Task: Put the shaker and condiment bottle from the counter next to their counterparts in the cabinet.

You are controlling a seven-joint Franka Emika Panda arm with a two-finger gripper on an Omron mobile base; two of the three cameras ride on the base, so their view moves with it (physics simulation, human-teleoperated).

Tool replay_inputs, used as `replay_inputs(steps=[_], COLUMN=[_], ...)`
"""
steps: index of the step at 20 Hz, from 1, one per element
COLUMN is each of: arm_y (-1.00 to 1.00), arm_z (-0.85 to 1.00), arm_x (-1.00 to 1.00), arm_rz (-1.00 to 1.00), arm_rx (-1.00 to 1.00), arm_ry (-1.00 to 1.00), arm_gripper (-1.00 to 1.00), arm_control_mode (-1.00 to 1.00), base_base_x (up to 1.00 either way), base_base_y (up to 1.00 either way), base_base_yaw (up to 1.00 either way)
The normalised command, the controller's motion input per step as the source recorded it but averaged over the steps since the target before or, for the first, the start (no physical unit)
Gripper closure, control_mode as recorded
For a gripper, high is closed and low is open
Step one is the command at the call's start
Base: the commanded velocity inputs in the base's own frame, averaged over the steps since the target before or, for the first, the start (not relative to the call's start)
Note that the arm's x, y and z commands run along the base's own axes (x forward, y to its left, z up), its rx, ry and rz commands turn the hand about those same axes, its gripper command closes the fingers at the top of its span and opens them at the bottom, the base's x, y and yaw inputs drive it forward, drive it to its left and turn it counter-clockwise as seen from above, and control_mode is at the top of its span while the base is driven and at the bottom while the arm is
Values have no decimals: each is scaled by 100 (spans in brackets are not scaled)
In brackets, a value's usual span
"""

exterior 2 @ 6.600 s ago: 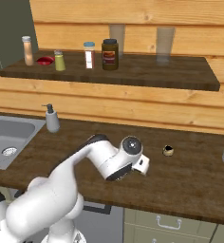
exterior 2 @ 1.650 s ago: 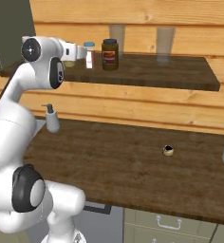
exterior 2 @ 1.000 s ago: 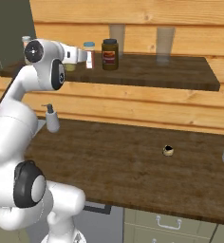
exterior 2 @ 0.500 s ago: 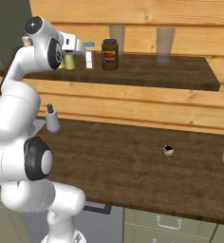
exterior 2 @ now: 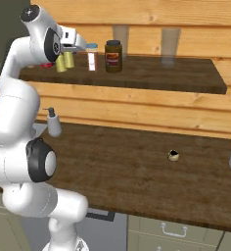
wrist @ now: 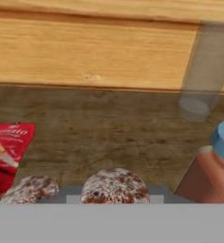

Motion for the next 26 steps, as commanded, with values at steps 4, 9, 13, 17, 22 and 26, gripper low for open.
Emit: replay_inputs(steps=[4,9,13,17,22,26], arm_y=[-5,-17,-6,-24,0,-4], arm_z=[16,25,-1,0,0,-24], arm_x=[-44,-47,-11,33,4,0], arm_rz=[0,3,1,0,0,0], arm_rx=[0,0,4,5,6,2], arm_ry=[-8,-11,-2,-13,-13,-15], arm_gripper=[100,100,100,100,100,100], arm_control_mode=[-100,-100,-100,-100,-100,-100], base_base_x=[0,0,0,0,0,0], base_base_y=[0,0,0,0,0,0], base_base_yaw=[0,0,0,0,0,0])
